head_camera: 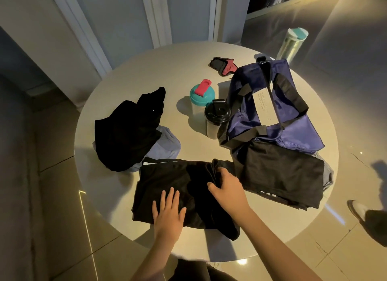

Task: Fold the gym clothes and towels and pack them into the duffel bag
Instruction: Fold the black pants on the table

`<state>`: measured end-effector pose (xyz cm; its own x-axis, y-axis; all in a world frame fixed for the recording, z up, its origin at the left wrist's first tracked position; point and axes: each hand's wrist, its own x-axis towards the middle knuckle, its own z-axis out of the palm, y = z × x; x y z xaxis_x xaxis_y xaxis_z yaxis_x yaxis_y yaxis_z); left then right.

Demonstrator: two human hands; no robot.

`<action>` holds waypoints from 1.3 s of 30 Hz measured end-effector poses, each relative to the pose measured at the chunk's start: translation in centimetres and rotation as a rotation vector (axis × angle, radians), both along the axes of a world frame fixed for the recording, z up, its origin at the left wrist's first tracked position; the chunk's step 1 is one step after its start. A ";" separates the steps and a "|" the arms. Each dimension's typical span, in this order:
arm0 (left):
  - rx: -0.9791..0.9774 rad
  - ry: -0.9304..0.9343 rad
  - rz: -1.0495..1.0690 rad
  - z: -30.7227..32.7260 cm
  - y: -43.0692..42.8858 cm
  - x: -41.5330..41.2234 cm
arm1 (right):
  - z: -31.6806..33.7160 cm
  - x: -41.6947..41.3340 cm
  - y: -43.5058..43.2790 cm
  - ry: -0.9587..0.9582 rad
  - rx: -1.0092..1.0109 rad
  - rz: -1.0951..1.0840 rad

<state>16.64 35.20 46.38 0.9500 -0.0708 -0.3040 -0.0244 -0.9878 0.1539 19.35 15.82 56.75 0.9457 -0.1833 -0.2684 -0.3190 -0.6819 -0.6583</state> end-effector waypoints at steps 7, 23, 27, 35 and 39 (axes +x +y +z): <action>-0.039 0.045 -0.041 -0.7 0.7 0.5 | -3.2 0.6 1.8 0.103 0.028 0.137; -0.020 0.011 0.450 0.9 4.2 8.5 | -6.4 -1.9 -0.6 0.274 -0.411 0.443; -0.178 -0.002 0.425 1.9 3.6 9.8 | -6.3 -2.8 -1.1 0.289 -0.398 0.410; -0.171 -0.254 -0.036 4.9 0.5 11.4 | -5.6 -4.7 -1.3 0.300 -0.536 0.372; -0.044 -0.243 -0.063 5.9 -0.5 12.4 | -5.1 -4.9 -0.5 0.288 -0.602 0.362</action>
<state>29.00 34.72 52.28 0.9881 -0.1405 -0.0622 -0.1275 -0.9756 0.1787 14.42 15.30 51.65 0.8823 -0.0681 -0.4658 -0.1102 -0.9919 -0.0637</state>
